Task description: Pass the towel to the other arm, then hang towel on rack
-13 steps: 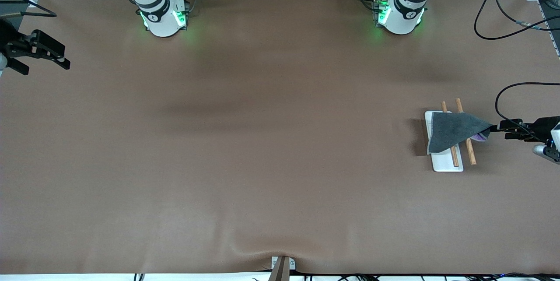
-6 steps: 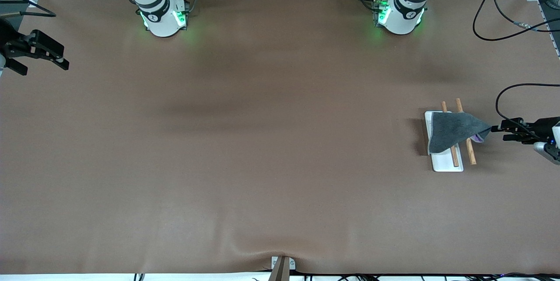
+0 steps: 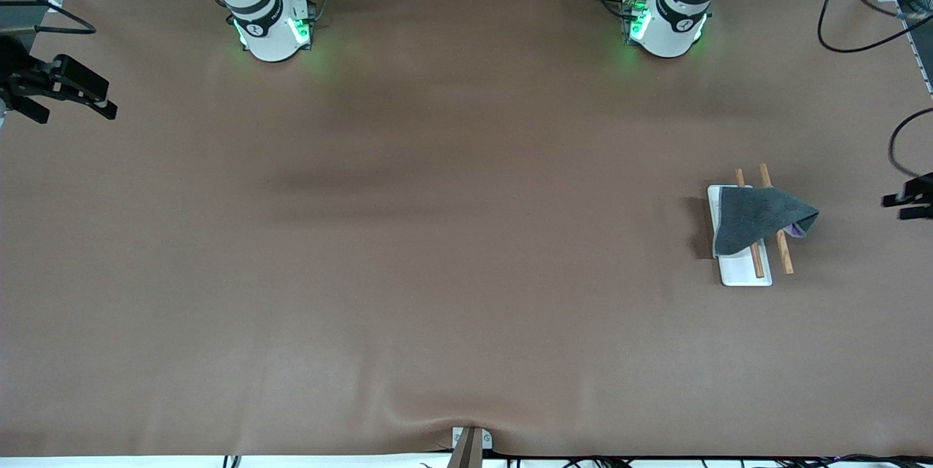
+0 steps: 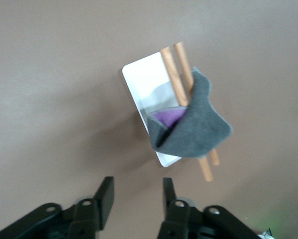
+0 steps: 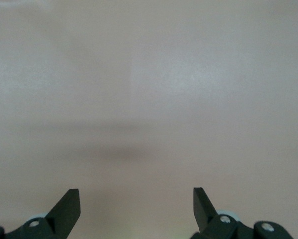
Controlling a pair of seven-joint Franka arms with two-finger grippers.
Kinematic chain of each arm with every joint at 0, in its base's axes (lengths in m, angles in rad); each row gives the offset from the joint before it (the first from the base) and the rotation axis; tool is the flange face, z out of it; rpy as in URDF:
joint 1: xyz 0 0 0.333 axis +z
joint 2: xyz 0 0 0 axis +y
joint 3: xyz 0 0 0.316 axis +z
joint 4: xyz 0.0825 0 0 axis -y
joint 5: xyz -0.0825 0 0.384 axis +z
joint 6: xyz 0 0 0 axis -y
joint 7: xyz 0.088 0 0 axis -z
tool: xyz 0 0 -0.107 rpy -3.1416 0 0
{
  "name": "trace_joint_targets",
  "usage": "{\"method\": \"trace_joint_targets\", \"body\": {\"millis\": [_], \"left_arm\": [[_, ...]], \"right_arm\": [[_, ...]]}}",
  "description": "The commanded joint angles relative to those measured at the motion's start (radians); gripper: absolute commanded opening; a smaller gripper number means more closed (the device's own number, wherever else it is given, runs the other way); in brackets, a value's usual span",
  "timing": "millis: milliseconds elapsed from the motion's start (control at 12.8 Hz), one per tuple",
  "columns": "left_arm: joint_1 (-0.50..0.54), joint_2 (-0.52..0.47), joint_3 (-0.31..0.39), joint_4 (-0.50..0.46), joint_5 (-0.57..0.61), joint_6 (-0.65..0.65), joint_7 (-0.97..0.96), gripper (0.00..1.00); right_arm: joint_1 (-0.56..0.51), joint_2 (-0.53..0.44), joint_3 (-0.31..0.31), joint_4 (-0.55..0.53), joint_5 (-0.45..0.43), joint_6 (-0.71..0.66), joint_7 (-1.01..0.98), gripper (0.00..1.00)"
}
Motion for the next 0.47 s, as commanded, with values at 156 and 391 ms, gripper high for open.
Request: {"method": "trace_joint_targets", "body": {"millis": [156,391], "left_arm": [[-0.048,-0.136,-0.017,-0.021,0.036,-0.085,-0.216,0.10],[-0.130,-0.217,-0.017,-0.025,0.044,-0.135,-0.435,0.30]], "right_arm": [[0.010,-0.018,-0.003,-0.019,-0.011,0.009,0.027,1.00],[0.010,-0.015,-0.003,-0.019,-0.011,0.010,0.027,1.00]]}}
